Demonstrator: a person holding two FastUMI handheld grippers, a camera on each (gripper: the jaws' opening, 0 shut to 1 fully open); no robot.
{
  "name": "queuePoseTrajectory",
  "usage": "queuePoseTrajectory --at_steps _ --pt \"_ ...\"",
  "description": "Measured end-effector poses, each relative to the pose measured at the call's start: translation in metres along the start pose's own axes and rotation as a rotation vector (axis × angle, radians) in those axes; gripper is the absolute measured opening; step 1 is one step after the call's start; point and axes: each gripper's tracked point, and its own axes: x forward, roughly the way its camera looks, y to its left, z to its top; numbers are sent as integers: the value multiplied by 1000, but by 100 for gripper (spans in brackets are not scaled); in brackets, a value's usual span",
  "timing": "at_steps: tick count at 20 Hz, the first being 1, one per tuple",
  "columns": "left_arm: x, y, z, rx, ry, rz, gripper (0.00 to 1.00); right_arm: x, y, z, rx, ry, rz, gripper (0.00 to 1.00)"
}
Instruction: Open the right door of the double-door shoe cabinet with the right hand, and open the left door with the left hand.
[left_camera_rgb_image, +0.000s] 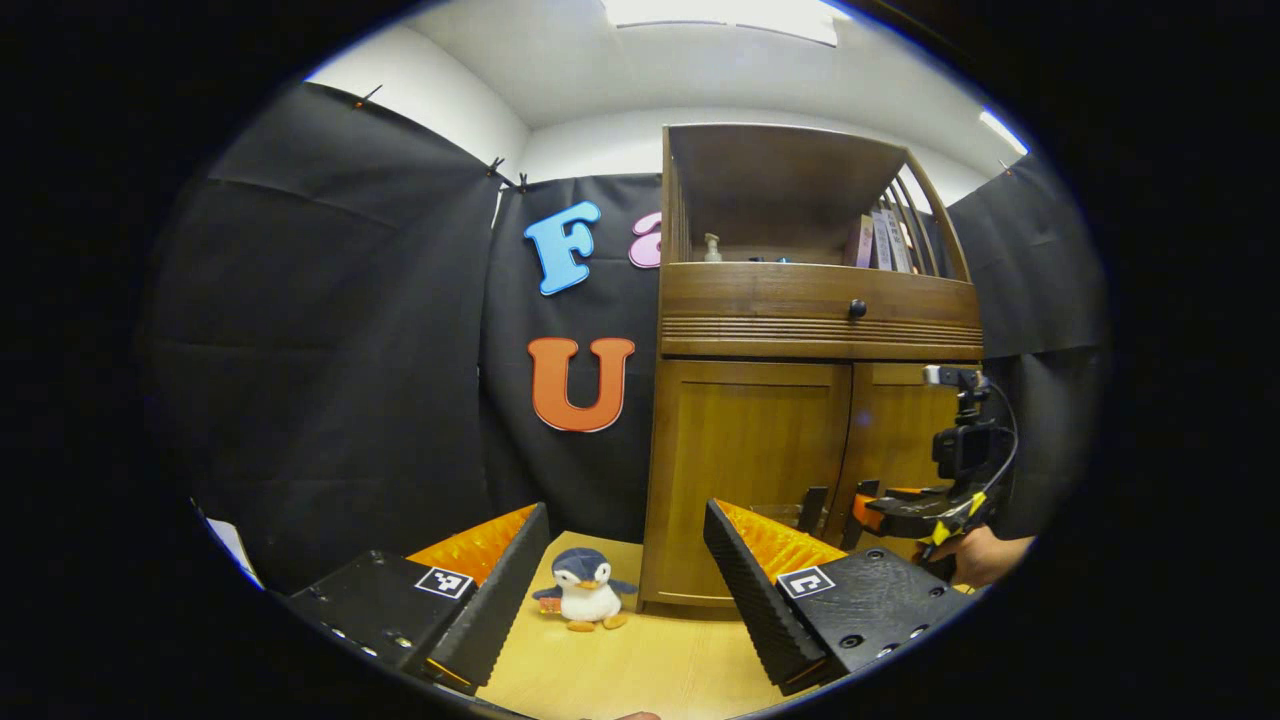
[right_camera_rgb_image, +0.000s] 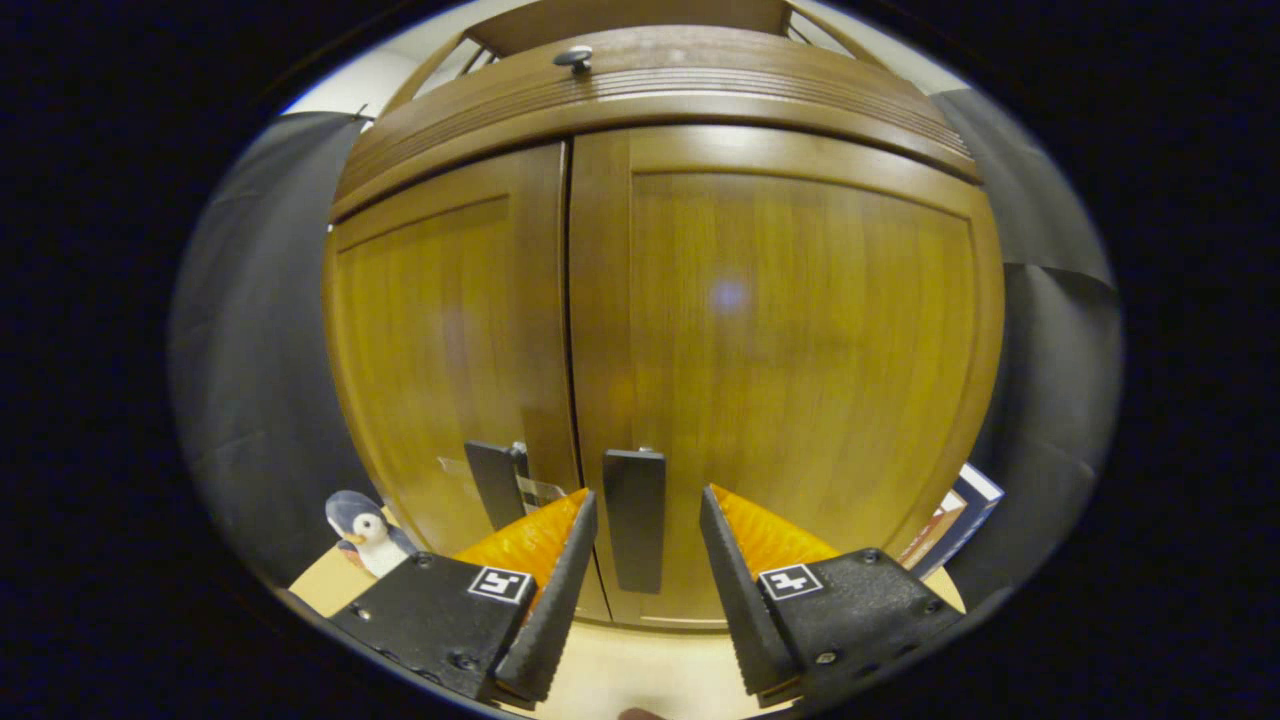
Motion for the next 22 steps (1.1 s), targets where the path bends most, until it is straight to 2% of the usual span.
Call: queuePoseTrajectory --at_steps 2,8,14,17,22 --pt "-2 4 -1 14 -2 13 95 7 4 1 13 -11 14 68" --pt "-12 12 -3 3 2 33 95 20 3 -1 17 -35 -41 61" --pt "-22 18 0 26 -9 37 95 35 5 -16 64 -3 -61 41" --pt "-27 10 -5 5 -1 20 95 35 4 -16 74 -10 -60 41" --pt "-28 0 -13 8 16 -13 95 29 3 -17 88 16 -50 36"
